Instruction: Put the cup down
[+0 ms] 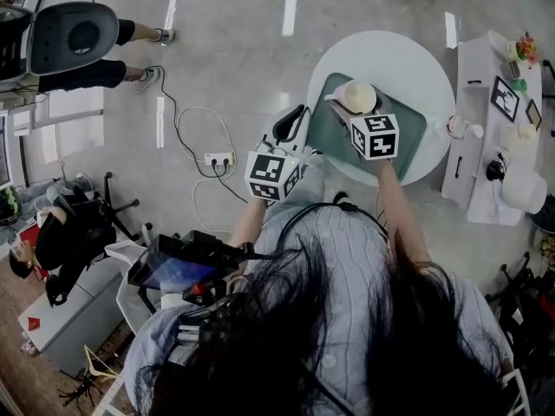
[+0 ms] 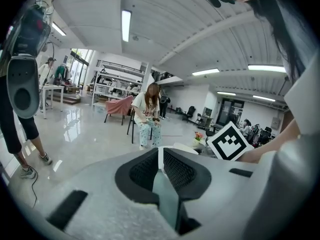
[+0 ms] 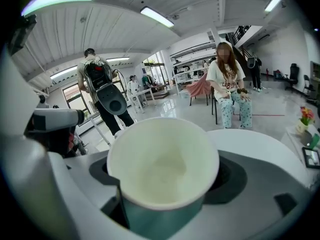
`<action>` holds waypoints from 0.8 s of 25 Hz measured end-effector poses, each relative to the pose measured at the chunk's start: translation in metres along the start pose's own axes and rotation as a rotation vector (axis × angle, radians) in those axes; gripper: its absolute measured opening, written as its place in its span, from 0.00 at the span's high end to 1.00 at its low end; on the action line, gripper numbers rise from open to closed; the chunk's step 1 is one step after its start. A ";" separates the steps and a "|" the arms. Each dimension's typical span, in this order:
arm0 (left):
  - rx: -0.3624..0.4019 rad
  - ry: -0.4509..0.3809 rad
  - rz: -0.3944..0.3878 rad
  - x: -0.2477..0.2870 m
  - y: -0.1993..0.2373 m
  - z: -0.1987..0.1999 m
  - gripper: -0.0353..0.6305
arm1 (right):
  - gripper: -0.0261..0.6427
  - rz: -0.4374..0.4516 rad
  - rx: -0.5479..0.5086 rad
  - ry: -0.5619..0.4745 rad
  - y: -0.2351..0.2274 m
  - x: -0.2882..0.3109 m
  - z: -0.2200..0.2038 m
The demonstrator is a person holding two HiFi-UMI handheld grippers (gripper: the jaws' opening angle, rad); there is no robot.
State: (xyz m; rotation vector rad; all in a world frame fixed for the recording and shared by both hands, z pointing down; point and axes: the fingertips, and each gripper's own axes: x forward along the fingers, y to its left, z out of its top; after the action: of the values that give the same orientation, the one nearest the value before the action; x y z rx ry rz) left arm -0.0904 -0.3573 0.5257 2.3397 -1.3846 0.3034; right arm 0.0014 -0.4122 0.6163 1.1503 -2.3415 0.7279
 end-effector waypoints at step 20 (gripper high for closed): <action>-0.014 0.046 0.018 0.006 0.024 -0.014 0.88 | 0.31 -0.055 -0.066 0.146 -0.023 0.060 -0.050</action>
State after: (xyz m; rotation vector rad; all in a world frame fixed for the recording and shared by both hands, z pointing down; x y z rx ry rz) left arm -0.1084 -0.3666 0.5460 2.2955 -1.3824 0.3494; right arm -0.0061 -0.4281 0.6960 1.0903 -2.1881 0.6867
